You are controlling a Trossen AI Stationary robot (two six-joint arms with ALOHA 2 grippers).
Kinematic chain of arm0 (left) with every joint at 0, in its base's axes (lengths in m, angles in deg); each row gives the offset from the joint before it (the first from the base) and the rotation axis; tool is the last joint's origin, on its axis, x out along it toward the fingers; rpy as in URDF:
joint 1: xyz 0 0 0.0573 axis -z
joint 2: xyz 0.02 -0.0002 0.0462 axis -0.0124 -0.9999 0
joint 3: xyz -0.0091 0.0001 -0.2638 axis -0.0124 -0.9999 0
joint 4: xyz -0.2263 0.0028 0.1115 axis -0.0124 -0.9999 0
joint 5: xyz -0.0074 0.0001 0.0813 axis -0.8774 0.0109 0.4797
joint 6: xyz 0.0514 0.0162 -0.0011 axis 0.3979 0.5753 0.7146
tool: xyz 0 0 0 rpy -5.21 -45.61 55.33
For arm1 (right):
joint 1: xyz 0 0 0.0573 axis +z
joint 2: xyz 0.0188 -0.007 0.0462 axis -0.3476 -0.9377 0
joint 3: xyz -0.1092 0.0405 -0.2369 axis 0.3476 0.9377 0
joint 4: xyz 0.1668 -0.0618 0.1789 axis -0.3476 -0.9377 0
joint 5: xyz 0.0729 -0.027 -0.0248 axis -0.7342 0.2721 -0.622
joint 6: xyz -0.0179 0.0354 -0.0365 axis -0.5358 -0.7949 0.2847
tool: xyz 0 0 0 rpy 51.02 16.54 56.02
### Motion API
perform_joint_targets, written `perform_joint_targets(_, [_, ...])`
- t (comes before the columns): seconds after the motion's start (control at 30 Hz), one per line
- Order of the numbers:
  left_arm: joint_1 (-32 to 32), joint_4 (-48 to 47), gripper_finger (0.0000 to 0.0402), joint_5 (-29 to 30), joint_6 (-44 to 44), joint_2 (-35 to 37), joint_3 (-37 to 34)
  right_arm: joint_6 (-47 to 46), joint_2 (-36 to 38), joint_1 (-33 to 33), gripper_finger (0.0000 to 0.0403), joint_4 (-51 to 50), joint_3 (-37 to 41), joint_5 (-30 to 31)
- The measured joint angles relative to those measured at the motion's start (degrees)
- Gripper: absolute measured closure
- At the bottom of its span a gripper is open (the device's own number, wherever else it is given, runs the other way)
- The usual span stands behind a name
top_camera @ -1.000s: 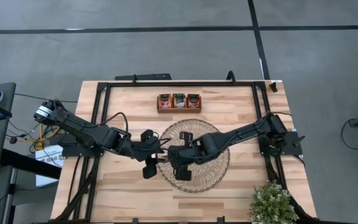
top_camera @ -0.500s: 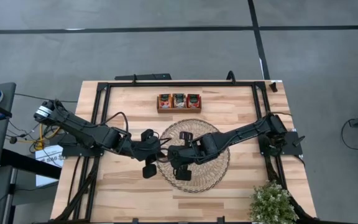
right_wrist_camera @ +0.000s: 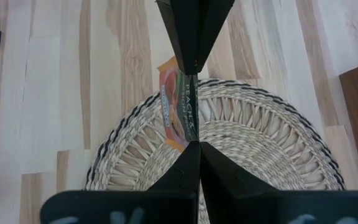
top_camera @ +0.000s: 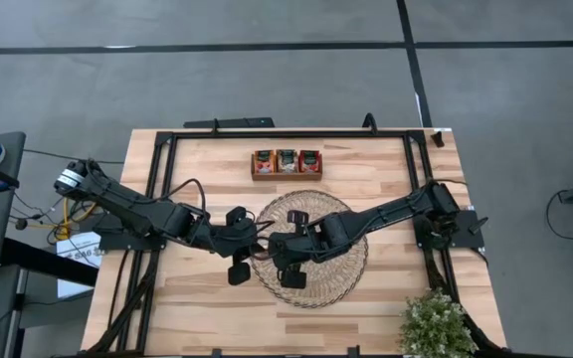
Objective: Pick & Place Tea
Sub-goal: Put the orange tea bag into the left section of the brown wooden organizer
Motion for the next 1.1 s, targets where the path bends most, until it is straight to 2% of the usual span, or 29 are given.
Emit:
perform_joint_targets(0.17, [0.0, 0.0, 0.0401, 0.1, 0.0, 0.0, 0.0, 0.0, 0.0, 0.0, 0.0403, 0.0, 0.0, -0.4])
perform_joint_targets(0.3, [0.0, 0.0, 0.0401, 0.2, -0.1, 0.0, 0.0, 0.4, 0.0, 0.0, 0.0397, 0.2, 0.0, -3.0])
perform_joint_targets(0.67, [0.0, -0.3, 0.0401, 1.3, -0.4, 0.0, 0.0, 0.4, 0.0, -0.1, 0.0311, -0.4, 0.0, -4.4])
perform_joint_targets(0.87, [0.0, -2.9, 0.0401, 3.3, -0.9, 0.0, 0.0, -3.4, 0.7, -1.6, 0.0302, -5.7, 0.0, -2.5])
perform_joint_targets(0.97, [0.0, -4.6, 0.0401, 6.2, -0.8, 0.0, 0.0, -5.3, 1.6, -2.3, 0.0305, -10.3, 0.1, -2.5])
perform_joint_targets(1.1, [-0.7, -6.6, 0.0401, 14.2, 1.7, 0.3, 0.0, -6.8, 2.6, -1.5, 0.0306, -17.3, 0.1, 0.5])
